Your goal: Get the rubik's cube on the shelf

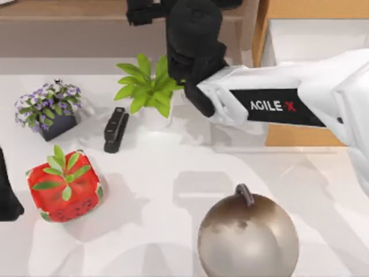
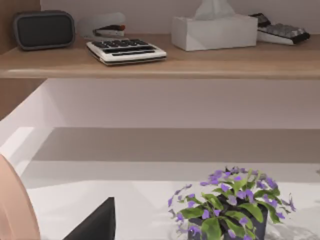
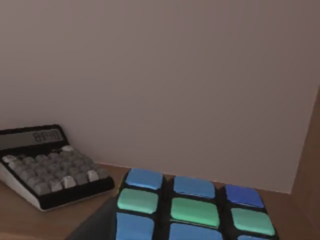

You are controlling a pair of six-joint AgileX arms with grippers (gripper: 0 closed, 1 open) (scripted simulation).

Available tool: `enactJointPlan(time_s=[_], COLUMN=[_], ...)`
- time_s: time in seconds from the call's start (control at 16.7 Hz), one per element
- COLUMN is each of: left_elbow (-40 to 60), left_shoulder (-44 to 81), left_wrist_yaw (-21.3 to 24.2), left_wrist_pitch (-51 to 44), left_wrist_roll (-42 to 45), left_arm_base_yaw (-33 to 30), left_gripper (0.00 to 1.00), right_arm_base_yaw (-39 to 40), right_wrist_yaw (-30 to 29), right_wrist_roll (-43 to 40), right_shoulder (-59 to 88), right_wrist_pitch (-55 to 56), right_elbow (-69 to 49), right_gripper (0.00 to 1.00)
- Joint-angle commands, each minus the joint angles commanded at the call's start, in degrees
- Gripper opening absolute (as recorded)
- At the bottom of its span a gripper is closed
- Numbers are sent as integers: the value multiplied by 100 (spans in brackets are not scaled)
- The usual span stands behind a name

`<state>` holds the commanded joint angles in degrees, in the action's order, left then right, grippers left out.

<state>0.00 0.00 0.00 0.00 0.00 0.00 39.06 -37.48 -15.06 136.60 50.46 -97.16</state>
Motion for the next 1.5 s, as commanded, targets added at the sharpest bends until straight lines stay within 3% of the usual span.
enactJointPlan(time_s=[0.48, 0.9, 1.2, 1.5], left_elbow=[0, 0, 0, 0], left_shoulder=[0, 0, 0, 0], left_wrist_yaw=[0, 0, 0, 0], left_wrist_pitch=[0, 0, 0, 0], left_wrist_roll=[0, 0, 0, 0], left_arm_base_yaw=[0, 0, 0, 0], left_gripper=[100, 100, 100, 100], right_arm_base_yaw=[-272, -647, -1498, -1920], right_wrist_yaw=[1055, 1830, 1714, 1578], right_wrist_roll=[-2866, -5585, -6992, -7404], right_shoulder=[-1689, -2296, -2338, -2329], right_wrist_pitch=[2077, 3828, 4747, 5022], right_elbow=[4072, 7352, 8338, 8484], right_gripper=[100, 100, 100, 100])
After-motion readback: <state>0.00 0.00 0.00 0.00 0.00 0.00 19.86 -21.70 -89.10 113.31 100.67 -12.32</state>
